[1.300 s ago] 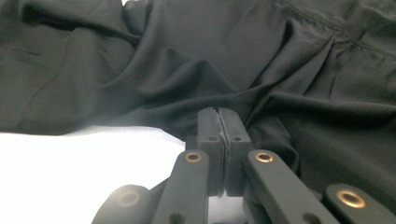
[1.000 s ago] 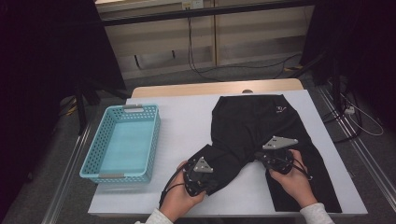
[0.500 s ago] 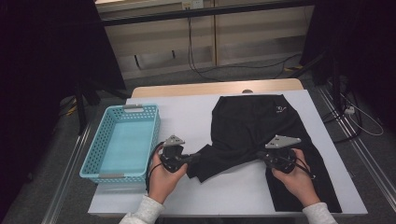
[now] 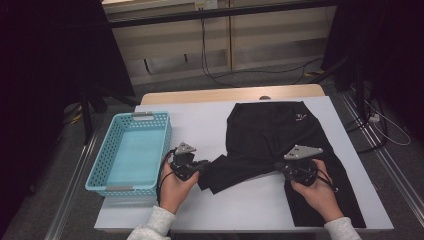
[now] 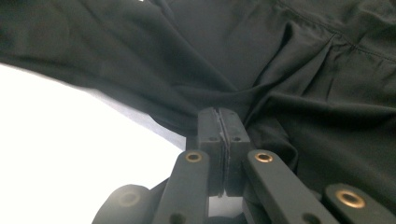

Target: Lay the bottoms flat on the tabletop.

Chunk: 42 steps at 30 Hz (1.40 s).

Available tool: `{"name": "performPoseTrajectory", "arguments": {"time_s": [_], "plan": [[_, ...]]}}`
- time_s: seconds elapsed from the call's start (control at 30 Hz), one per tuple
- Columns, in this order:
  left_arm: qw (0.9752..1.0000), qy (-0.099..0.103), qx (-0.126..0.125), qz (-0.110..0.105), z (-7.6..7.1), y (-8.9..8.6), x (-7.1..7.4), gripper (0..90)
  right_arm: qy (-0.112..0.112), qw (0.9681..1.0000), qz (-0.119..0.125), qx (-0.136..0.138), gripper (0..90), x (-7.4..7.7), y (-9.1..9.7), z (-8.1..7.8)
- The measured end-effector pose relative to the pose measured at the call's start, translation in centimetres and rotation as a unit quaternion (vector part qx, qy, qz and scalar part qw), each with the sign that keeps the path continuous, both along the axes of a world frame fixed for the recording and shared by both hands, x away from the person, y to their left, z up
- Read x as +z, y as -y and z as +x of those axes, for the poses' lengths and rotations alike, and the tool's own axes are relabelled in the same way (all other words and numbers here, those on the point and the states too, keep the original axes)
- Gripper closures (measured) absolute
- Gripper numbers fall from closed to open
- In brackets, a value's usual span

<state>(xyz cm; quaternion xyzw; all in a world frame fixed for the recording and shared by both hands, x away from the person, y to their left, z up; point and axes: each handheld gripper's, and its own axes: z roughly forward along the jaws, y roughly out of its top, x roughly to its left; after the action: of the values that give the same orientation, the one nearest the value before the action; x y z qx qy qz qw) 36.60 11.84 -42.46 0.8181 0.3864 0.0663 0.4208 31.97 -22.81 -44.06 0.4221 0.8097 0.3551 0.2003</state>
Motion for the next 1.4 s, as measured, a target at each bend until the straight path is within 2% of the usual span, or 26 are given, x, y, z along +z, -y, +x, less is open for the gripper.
{"name": "performPoseTrajectory", "arguments": {"time_s": [0.03,0.07,0.1,0.13,0.17,0.2,0.23,0.27,0.3,0.37,0.4,0.47,0.53,0.57,0.6,0.63,0.67,0.7,0.77,0.83,0.97,1.03,1.1,1.2,1.33,1.4], "plan": [[0.9997,0.009,-0.019,0.007,-0.9,0.3,0.3,68.1,-0.002,1.0000,-0.001,0.002,89.5,-0.1,-0.1,0.0],[0.9997,0.009,-0.019,0.007,-0.9,0.3,0.3,64.4,-0.002,1.0000,-0.001,0.002,89.5,-0.1,-0.1,0.0],[0.9988,0.009,-0.046,0.016,-1.9,0.8,0.4,61.4,-0.004,1.0000,-0.003,0.003,89.4,-0.2,-0.2,0.1],[0.9988,0.009,-0.046,0.016,-1.9,0.8,0.4,58.6,-0.004,1.0000,-0.003,0.003,89.4,-0.2,-0.2,0.1],[0.9971,0.007,-0.069,0.030,-2.8,1.5,0.0,57.2,-0.002,1.0000,-0.004,0.004,89.4,-0.1,-0.2,0.1],[0.9971,0.007,-0.069,0.030,-2.8,1.5,0.0,57.9,-0.002,1.0000,-0.003,0.003,89.5,-0.1,-0.3,0.1],[0.9955,0.003,-0.086,0.042,-3.4,2.1,-0.6,57.5,-0.001,1.0000,-0.003,0.003,89.4,0.0,-0.3,0.1],[0.9955,0.003,-0.086,0.042,-3.4,2.1,-0.6,56.3,-0.001,1.0000,-0.003,0.003,89.4,0.0,-0.3,0.1],[0.9943,0.000,-0.095,0.050,-3.6,2.4,-0.9,56.3,-0.001,1.0000,-0.002,0.003,89.4,0.0,-0.3,0.1],[0.9913,-0.002,-0.105,0.079,-3.9,3.1,-1.9,53.3,-0.001,1.0000,-0.003,0.004,89.5,-0.1,-0.3,0.1],[0.9913,-0.002,-0.105,0.079,-3.9,3.1,-1.9,54.3,-0.001,1.0000,-0.003,0.004,89.5,-0.1,-0.3,0.1],[0.9908,0.002,-0.101,0.091,-3.9,3.3,-2.3,61.9,-0.001,1.0000,-0.002,0.003,89.4,-0.1,-0.3,0.1],[0.9928,-0.022,-0.085,0.081,-3.6,3.1,-2.0,78.6,-0.003,1.0000,-0.002,0.003,89.5,-0.2,-0.3,0.1],[0.9931,-0.033,-0.081,0.077,-3.4,3.0,-2.0,84.0,-0.003,1.0000,-0.002,0.003,89.4,-0.2,-0.4,0.1],[0.9942,-0.046,-0.074,0.063,-3.3,2.9,-2.0,88.3,-0.003,1.0000,-0.002,0.003,89.4,-0.2,-0.4,0.1],[0.9942,-0.046,-0.074,0.063,-3.3,2.9,-2.0,88.7,-0.003,1.0000,-0.002,0.003,89.4,-0.2,-0.4,0.1],[0.9946,-0.056,-0.070,0.052,-3.1,2.7,-2.0,88.7,-0.003,1.0000,-0.002,0.004,89.4,-0.2,-0.4,0.2],[0.9949,-0.056,-0.067,0.050,-3.0,2.6,-1.8,88.8,-0.003,1.0000,-0.003,0.004,89.4,-0.2,-0.5,0.1],[0.9964,-0.058,-0.057,0.022,-2.7,1.9,-1.0,89.0,-0.004,1.0000,-0.005,0.005,89.5,-0.2,-0.5,0.2],[0.9967,-0.057,-0.056,0.015,-2.6,1.6,-0.7,89.0,-0.005,1.0000,-0.005,0.004,89.5,-0.3,-0.5,0.2],[0.9961,-0.076,-0.039,-0.019,-2.0,0.3,-0.5,89.1,-0.008,0.9999,-0.010,0.005,89.6,-0.3,-0.3,0.1],[0.9960,-0.078,-0.036,-0.021,-1.9,0.0,-0.4,89.2,-0.007,0.9999,-0.006,0.004,89.6,-0.2,-0.2,0.2],[0.9957,-0.079,-0.033,-0.036,-1.9,-0.6,0.1,89.2,-0.006,1.0000,-0.003,0.005,89.6,-0.1,-0.1,0.1],[0.9955,-0.080,-0.030,-0.040,-2.0,-0.8,0.3,89.2,-0.002,0.9999,0.000,0.013,89.5,0.1,-0.2,-0.1],[0.9947,-0.088,-0.039,-0.035,-2.3,-0.5,0.4,89.2,0.002,0.9999,0.001,0.016,89.5,0.5,-0.2,-0.4],[0.9932,-0.100,-0.046,-0.035,-2.8,-0.2,0.7,89.2,0.001,0.9998,0.001,0.019,89.4,0.4,-0.1,-0.7]]}}
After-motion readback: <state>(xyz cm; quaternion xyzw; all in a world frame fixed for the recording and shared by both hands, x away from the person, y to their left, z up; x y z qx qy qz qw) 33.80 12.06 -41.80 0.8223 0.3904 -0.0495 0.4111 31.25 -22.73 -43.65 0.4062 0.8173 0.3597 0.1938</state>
